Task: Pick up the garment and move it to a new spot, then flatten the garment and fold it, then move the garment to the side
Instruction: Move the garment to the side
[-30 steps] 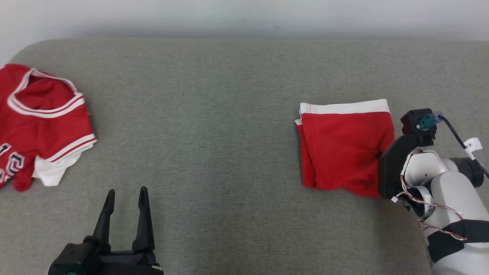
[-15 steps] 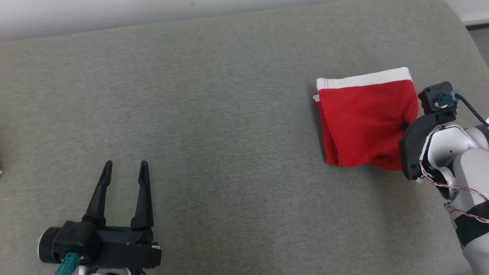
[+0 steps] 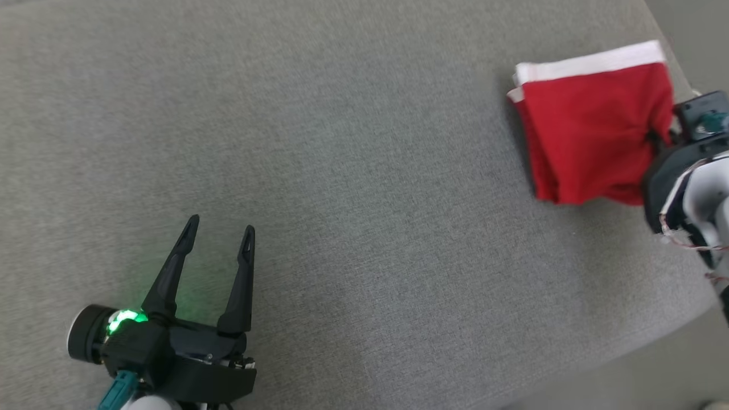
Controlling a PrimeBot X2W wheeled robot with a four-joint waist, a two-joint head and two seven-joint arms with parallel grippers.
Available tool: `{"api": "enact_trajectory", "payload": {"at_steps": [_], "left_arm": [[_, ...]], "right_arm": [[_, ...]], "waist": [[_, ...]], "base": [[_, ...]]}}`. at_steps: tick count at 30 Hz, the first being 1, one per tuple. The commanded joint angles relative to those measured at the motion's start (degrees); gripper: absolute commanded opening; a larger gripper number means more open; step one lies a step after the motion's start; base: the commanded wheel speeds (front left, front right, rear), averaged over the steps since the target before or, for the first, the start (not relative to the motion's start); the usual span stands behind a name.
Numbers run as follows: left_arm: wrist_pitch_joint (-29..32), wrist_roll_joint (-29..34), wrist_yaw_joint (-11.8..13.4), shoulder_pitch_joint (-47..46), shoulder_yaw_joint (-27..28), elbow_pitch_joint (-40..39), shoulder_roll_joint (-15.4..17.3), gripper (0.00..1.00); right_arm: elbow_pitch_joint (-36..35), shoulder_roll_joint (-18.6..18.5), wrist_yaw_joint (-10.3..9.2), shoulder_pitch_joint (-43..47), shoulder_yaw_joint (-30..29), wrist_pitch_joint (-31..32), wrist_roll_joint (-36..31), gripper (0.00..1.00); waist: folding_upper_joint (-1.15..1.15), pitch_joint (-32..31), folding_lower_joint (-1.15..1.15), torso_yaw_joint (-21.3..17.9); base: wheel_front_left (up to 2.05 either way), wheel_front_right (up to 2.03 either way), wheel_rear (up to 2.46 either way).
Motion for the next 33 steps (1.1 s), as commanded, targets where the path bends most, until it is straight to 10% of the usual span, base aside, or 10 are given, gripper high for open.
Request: {"api": "enact_trajectory", "payload": {"at_steps": [1, 18, 20, 21, 33], "left_arm": [[-0.17, 0.28, 0.07, -0.55, -0.32, -0.58, 0.48, 1.0], [1.42, 2.36, 0.21, 0.86, -4.61, -10.42, 5.94, 1.0], [1.7, 2.14, 0.31, 1.1, -4.53, -10.67, 6.15, 1.0], [1.83, 2.03, 0.34, 1.2, -4.58, -10.74, 6.16, 1.0], [0.82, 0.2, 0.89, 0.92, -5.37, -8.78, 4.12, 1.0]], "right_arm": [[0.76, -0.54, -0.15, -0.79, -0.33, -0.99, -0.22, 0.0], [10.66, -1.12, -0.15, -7.47, -9.14, -18.56, -6.78, 0.0], [11.2, -0.71, -0.15, -7.62, -10.19, -19.76, -7.77, 0.37], [11.4, -0.52, -0.15, -7.61, -10.51, -20.35, -8.43, 1.0], [10.59, 1.3, -0.15, -4.99, -15.09, -28.52, -12.33, 1.0]], "waist": [[-0.01, 2.69, -0.01, -1.63], [-0.01, 9.16, -0.01, -2.23], [-0.01, 9.25, -0.01, -2.34], [-0.01, 9.22, -0.01, -2.33], [-0.01, 5.35, -0.01, 0.46]], "base": [[0.0, 0.0, 0.0], [0.0, 0.0, 0.0], [0.0, 0.0, 0.0], [0.0, 0.0, 0.0], [0.0, 0.0, 0.0]]}}
